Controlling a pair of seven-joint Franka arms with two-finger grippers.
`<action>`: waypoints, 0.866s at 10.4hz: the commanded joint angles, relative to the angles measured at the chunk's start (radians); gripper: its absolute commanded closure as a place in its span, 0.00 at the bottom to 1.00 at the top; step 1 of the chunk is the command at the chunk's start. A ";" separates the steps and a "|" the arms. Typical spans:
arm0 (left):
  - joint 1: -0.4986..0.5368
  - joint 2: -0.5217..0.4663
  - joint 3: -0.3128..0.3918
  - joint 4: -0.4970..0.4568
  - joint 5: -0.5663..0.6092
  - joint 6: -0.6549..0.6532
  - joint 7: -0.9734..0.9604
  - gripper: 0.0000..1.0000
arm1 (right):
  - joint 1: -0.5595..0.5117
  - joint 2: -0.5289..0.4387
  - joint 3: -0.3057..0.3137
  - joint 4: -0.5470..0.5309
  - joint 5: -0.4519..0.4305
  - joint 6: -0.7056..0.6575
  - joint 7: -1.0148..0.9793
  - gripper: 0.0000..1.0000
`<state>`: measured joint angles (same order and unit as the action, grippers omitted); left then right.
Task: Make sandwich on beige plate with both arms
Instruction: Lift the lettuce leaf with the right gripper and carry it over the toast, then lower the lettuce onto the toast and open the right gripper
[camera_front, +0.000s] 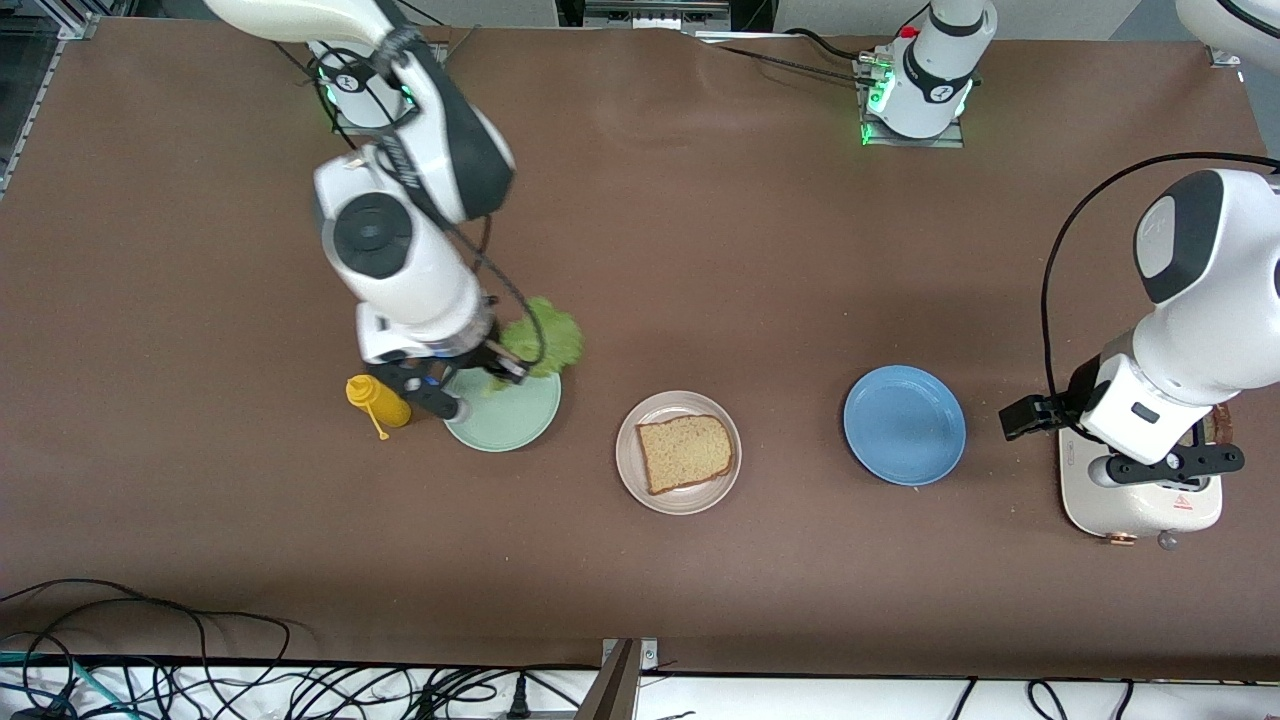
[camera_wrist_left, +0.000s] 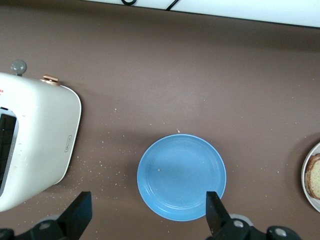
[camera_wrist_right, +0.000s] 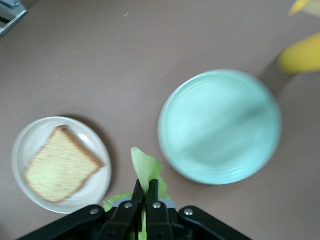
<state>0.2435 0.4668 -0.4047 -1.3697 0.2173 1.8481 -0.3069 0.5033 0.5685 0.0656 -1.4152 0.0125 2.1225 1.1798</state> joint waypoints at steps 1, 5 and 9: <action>0.007 -0.014 -0.005 -0.002 0.016 -0.012 0.017 0.00 | 0.056 0.117 -0.007 0.096 0.024 0.127 0.197 1.00; 0.007 -0.014 -0.005 -0.002 0.016 -0.012 0.019 0.00 | 0.099 0.281 -0.006 0.179 0.024 0.446 0.446 1.00; 0.007 -0.014 -0.005 -0.003 0.014 -0.012 0.017 0.00 | 0.113 0.384 -0.009 0.179 0.018 0.625 0.501 1.00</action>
<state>0.2440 0.4666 -0.4054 -1.3697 0.2173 1.8481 -0.3069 0.6010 0.8933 0.0646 -1.2883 0.0230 2.7218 1.6634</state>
